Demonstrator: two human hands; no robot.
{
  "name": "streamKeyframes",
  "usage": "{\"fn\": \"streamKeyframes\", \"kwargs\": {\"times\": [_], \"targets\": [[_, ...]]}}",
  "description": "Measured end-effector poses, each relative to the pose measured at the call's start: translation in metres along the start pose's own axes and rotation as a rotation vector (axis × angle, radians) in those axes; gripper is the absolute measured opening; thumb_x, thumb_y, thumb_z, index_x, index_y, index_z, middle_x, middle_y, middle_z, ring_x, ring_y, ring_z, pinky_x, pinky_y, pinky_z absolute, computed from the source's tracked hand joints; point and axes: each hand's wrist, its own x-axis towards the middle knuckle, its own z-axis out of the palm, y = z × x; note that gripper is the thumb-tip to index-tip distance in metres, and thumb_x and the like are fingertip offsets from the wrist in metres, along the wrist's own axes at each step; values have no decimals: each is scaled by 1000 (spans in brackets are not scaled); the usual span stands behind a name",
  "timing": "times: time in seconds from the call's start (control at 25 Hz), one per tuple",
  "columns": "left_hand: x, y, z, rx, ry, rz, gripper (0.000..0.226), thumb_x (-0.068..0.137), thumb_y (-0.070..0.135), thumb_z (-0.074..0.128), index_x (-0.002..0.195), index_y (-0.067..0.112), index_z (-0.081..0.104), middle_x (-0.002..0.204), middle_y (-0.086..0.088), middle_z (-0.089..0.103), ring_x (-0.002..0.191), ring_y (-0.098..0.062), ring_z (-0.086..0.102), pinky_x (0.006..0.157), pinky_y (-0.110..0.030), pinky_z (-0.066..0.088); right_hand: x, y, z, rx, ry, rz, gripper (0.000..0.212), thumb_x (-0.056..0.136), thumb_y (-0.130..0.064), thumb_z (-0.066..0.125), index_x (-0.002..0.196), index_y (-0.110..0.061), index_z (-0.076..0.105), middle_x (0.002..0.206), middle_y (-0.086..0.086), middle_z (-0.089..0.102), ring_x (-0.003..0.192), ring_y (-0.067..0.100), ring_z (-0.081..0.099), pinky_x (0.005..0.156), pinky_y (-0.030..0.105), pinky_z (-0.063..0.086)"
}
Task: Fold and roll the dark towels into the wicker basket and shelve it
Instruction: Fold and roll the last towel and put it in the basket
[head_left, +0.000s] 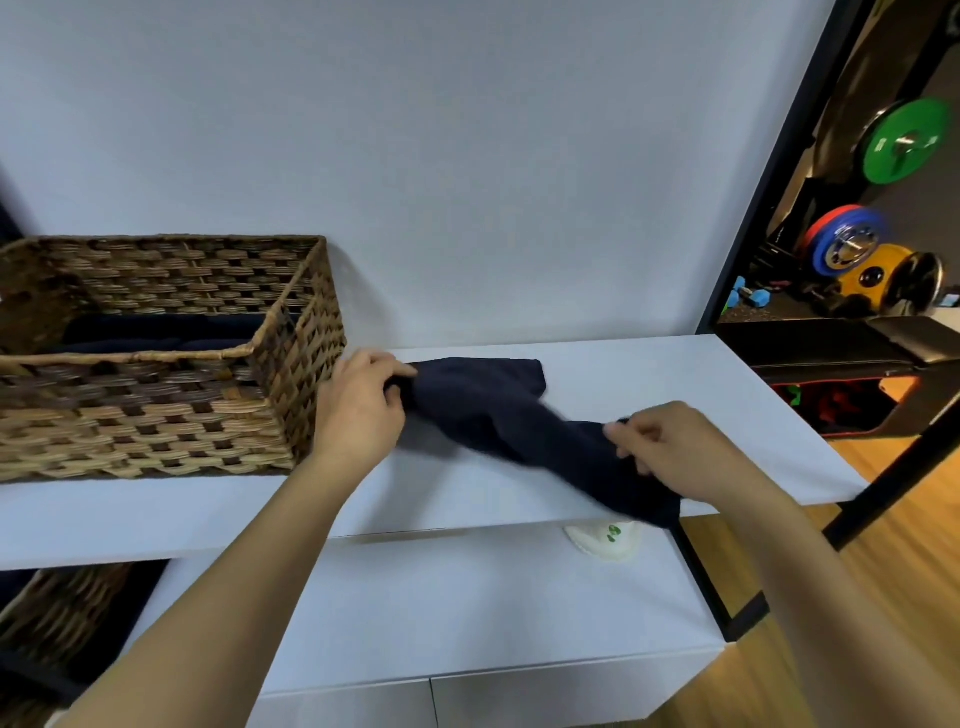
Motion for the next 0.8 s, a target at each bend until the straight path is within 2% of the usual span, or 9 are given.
{"fn": "streamKeyframes", "kwargs": {"times": [0.08, 0.16, 0.24, 0.36, 0.44, 0.52, 0.64, 0.72, 0.8], "targets": [[-11, -5, 11, 122, -151, -78, 30, 98, 15, 51, 114, 28, 73, 133, 6, 55, 123, -22, 46, 102, -35, 33, 1, -3, 15, -103, -93, 2, 32, 95, -50, 58, 80, -23, 67, 69, -5, 65, 71, 12, 62, 68, 30, 48], [-32, -8, 25, 175, -193, -109, 26, 100, 32, 52, 112, 27, 74, 125, 4, 56, 116, -22, 46, 99, -38, 38, 8, -3, 35, -246, -60, -46, 20, 97, -47, 56, 102, -30, 65, 98, -13, 65, 97, 14, 59, 88, 35, 45], [-51, -4, 34, 267, -156, -104, 35, 96, 53, 52, 110, 28, 72, 111, 4, 54, 108, -22, 47, 92, -39, 40, 16, -5, 47, -241, -114, -39, 19, 99, -42, 52, 105, -32, 66, 108, -14, 62, 107, 16, 57, 99, 41, 37], [-63, 5, 32, 337, -181, -157, 50, 89, 73, 43, 101, 26, 55, 102, 6, 59, 104, -20, 56, 89, -42, 40, 30, -16, 49, -211, -47, 35, 26, 99, -45, 51, 105, -24, 65, 99, -7, 69, 100, 21, 62, 101, 42, 39], [-69, 11, 26, 443, -271, -210, 66, 84, 84, 28, 88, 23, 51, 99, 5, 63, 105, -20, 57, 91, -45, 42, 37, -26, 54, -396, -78, 7, 48, 98, -51, 53, 138, -26, 50, 129, -2, 62, 122, 24, 53, 107, 42, 34], [-71, 20, 23, 529, -336, -245, 83, 75, 93, 14, 76, 22, 56, 102, 3, 64, 114, -21, 51, 94, -49, 41, 38, -36, 67, -437, -213, -26, 60, 98, -48, 55, 151, -26, 38, 145, -2, 50, 134, 25, 43, 110, 44, 30], [-70, 33, 26, 451, -395, -283, 70, 79, 88, 33, 89, 24, 59, 104, 6, 59, 117, -21, 47, 94, -48, 40, 43, -42, 80, -249, -276, -34, 28, 92, -34, 61, 117, -22, 63, 118, -4, 67, 111, 23, 60, 100, 39, 39], [-72, 36, 24, 275, -332, -275, 32, 94, 56, 50, 86, 25, 49, 92, 7, 58, 106, -22, 53, 83, -42, 40, 42, -43, 73, -6, -298, -16, 10, 87, -26, 64, 91, -18, 62, 89, -8, 66, 88, 20, 64, 80, 32, 46], [-71, 30, 16, 143, -229, -317, 26, 98, 31, 47, 76, 25, 35, 76, 2, 54, 82, -24, 54, 71, -37, 37, 39, -46, 60, 195, -124, -16, 8, 87, -20, 63, 85, -16, 56, 83, -7, 61, 78, 16, 59, 67, 28, 44]]}}
